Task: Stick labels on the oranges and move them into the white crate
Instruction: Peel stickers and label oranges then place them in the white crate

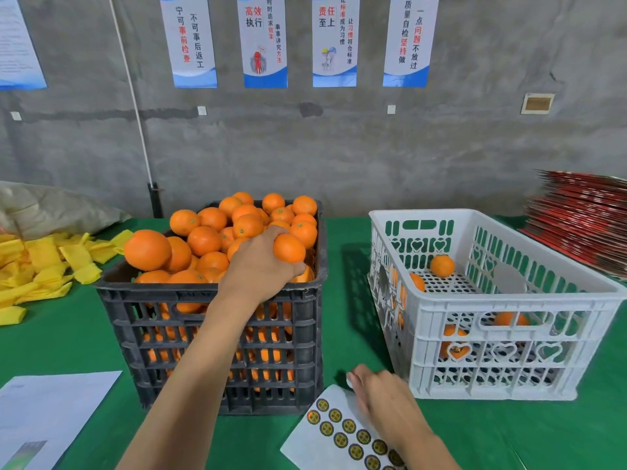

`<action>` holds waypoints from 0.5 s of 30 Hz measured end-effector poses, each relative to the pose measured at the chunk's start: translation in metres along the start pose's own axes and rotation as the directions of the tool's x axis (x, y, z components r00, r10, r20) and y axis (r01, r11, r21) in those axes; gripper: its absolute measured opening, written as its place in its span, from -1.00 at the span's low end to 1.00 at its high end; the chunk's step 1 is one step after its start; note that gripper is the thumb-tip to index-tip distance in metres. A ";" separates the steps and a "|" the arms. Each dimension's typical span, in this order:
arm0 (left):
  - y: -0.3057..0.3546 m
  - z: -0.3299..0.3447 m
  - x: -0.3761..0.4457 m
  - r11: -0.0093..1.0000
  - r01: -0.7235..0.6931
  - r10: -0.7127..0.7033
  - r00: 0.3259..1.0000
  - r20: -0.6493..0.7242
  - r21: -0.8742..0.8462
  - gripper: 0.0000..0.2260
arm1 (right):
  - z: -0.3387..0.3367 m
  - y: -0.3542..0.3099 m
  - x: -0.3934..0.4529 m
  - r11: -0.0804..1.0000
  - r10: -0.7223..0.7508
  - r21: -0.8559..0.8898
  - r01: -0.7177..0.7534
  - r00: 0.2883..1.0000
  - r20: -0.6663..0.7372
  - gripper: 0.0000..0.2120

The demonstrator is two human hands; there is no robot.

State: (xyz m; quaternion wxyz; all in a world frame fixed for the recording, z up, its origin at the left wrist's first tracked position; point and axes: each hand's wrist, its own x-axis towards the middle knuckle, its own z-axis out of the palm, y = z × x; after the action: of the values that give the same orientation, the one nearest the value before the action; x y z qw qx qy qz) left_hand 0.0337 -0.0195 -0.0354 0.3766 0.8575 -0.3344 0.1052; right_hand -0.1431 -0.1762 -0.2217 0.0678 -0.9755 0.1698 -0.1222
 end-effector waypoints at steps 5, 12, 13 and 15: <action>-0.002 0.002 0.002 1.000 -0.006 0.006 1.000 -0.004 -0.006 -0.39 | 0.006 -0.002 -0.004 0.942 0.202 0.295 -0.163 0.973 -0.108 -0.78; -0.005 0.004 -0.002 0.994 -0.090 0.087 0.994 -0.061 -0.055 -0.35 | -0.084 -0.026 0.042 0.874 0.285 0.485 0.023 0.784 -0.551 -0.77; -0.004 0.003 -0.003 0.993 -0.101 0.097 0.992 -0.075 -0.053 -0.35 | -0.101 -0.031 0.052 0.886 0.280 0.462 0.038 0.751 -0.599 -0.78; -0.001 0.002 -0.005 0.992 -0.119 0.114 0.988 -0.107 -0.044 -0.38 | -0.128 -0.046 0.069 0.929 0.235 0.366 0.046 0.692 -0.683 -0.79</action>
State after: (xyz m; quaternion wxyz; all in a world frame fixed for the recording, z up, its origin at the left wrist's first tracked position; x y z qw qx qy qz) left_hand 0.0302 -0.0180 -0.0400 0.4083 0.8200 -0.3664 0.1633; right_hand -0.0987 -0.1693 -0.0758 0.1776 -0.8111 0.2084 -0.5169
